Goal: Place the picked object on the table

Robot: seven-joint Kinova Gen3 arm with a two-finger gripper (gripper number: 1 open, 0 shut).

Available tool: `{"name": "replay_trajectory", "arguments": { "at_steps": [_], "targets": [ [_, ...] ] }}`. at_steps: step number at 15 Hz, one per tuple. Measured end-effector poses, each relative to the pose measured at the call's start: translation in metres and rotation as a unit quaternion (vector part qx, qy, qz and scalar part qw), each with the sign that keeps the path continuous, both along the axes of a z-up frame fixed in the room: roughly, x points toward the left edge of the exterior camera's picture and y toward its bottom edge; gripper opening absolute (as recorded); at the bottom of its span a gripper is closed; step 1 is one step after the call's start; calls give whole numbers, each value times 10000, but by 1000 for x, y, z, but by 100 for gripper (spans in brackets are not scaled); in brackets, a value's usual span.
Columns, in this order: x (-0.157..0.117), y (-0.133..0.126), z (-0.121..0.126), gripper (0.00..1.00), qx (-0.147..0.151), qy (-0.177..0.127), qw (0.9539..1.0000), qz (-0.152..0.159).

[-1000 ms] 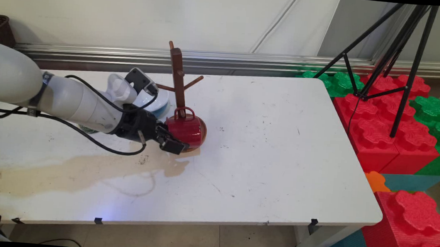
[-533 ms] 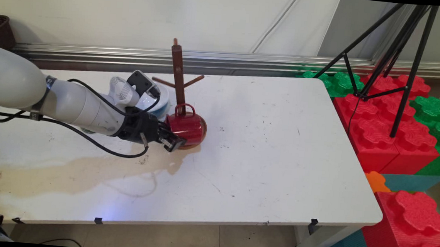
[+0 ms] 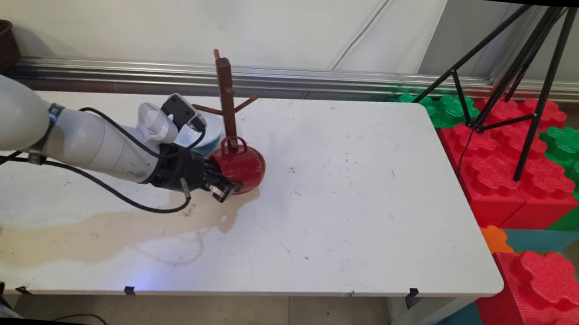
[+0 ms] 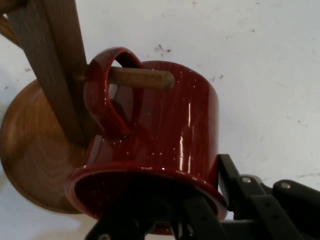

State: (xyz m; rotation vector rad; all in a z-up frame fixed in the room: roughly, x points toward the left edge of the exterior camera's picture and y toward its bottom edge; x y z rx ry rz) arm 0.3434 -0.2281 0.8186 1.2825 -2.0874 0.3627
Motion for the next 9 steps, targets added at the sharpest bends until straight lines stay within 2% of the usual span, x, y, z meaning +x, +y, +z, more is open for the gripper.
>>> {"name": "replay_trajectory", "arguments": {
  "at_steps": [9],
  "targets": [
    [-9,12,12,0,-218,83,9997,-25]
  ]
}}
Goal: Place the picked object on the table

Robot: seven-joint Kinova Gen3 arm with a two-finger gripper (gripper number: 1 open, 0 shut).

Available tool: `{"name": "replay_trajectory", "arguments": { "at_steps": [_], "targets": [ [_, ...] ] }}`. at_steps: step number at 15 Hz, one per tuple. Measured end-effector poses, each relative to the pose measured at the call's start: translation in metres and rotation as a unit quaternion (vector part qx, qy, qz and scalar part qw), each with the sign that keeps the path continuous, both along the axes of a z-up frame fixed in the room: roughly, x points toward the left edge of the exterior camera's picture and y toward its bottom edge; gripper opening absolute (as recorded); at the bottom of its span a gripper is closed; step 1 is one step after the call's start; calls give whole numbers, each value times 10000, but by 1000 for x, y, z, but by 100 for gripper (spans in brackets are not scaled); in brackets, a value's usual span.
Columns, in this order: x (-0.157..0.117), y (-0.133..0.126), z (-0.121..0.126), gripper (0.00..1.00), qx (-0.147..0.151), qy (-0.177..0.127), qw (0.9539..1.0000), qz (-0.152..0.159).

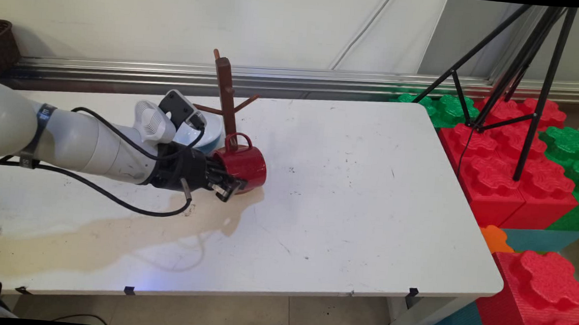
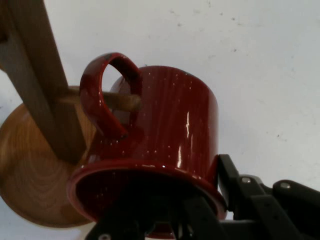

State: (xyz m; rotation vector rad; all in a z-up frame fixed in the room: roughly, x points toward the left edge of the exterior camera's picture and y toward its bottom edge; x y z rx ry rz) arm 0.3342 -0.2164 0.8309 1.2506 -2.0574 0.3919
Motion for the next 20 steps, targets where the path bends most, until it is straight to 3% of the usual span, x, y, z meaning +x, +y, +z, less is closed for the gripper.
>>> {"name": "replay_trajectory", "arguments": {
  "at_steps": [10,11,20],
  "targets": [
    [-9,16,18,0,-111,-78,9997,-218],
    [-14,24,20,0,-107,-91,9998,-128],
    [-24,45,56,0,87,-319,9979,-559]
  ]
}}
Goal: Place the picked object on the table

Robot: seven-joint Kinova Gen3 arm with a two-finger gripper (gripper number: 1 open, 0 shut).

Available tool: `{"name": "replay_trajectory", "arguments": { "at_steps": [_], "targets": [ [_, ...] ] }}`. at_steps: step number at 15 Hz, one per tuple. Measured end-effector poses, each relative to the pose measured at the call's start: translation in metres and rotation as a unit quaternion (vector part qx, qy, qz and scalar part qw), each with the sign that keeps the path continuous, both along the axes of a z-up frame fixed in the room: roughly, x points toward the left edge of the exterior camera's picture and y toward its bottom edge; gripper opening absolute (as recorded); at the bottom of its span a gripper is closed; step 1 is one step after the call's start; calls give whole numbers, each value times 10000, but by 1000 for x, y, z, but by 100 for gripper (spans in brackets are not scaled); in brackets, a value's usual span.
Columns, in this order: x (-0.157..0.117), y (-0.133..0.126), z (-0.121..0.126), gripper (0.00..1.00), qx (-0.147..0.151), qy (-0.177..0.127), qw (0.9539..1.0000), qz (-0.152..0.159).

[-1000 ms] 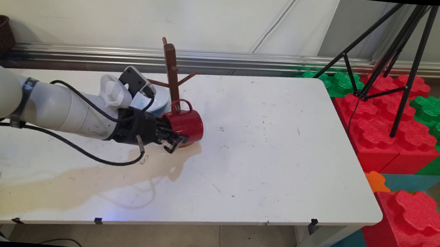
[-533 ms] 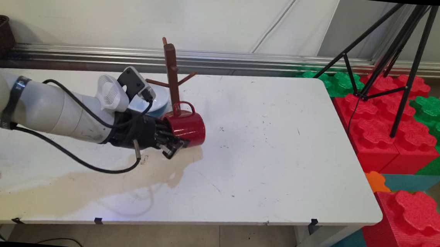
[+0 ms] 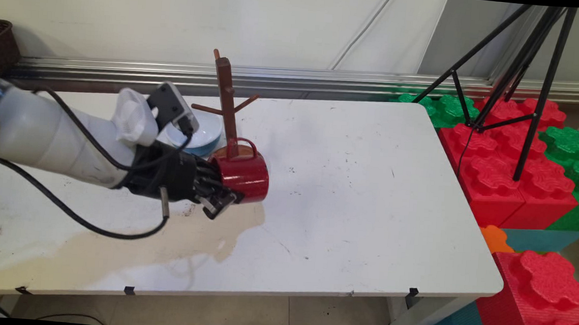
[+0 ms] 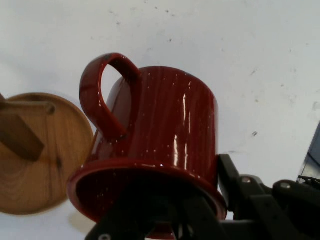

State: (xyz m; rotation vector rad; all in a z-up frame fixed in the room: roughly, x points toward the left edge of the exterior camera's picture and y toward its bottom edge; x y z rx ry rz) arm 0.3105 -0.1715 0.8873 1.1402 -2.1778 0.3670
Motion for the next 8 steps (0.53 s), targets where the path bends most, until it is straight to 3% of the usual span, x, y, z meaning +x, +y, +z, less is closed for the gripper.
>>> {"name": "replay_trajectory", "arguments": {
  "at_steps": [5,8],
  "targets": [
    [12,9,34,0,235,-337,9991,78],
    [26,11,52,0,441,-718,9963,193]
  ]
}}
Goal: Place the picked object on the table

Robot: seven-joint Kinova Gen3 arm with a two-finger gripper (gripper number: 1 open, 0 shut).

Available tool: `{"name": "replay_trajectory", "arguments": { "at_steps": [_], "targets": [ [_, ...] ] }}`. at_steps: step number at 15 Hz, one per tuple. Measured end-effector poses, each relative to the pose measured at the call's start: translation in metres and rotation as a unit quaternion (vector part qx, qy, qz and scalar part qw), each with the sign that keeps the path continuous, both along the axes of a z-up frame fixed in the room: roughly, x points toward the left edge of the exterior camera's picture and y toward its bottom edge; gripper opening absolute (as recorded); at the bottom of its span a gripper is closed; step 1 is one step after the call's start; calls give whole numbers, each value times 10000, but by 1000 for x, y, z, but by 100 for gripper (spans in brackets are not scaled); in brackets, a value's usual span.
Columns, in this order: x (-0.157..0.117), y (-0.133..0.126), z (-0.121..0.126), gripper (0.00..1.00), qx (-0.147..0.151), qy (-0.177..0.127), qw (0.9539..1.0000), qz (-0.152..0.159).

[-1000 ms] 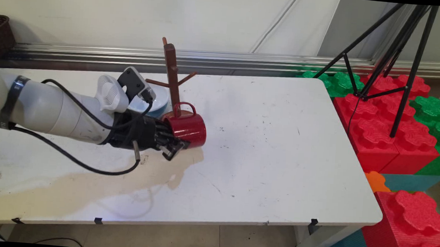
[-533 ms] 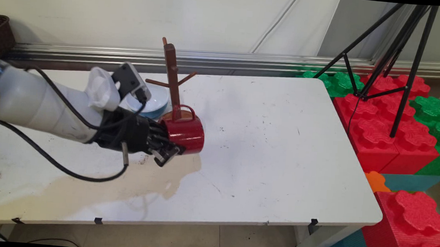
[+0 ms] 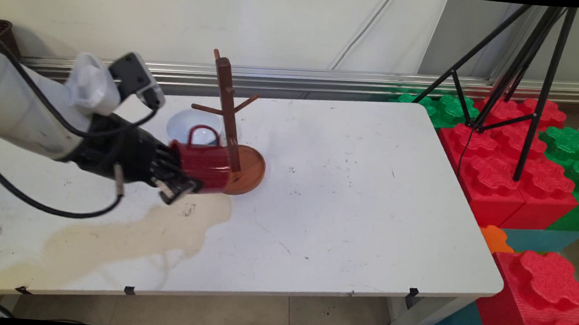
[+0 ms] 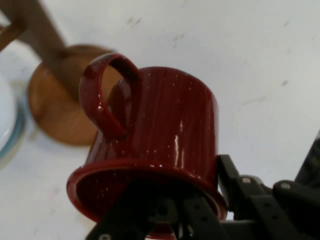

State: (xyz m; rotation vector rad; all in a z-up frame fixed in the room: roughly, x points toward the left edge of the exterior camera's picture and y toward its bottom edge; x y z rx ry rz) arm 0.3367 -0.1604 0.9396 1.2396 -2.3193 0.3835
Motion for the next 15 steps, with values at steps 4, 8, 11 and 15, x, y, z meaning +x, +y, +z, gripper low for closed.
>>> {"name": "replay_trajectory", "arguments": {
  "at_steps": [4,8,11,15],
  "targets": [
    [15,0,14,0,299,-521,9982,11],
    [31,3,21,0,728,-1074,9915,3],
    [42,5,22,0,962,-1361,9860,22],
    [56,3,18,0,1263,-1776,9760,32]
  ]
}}
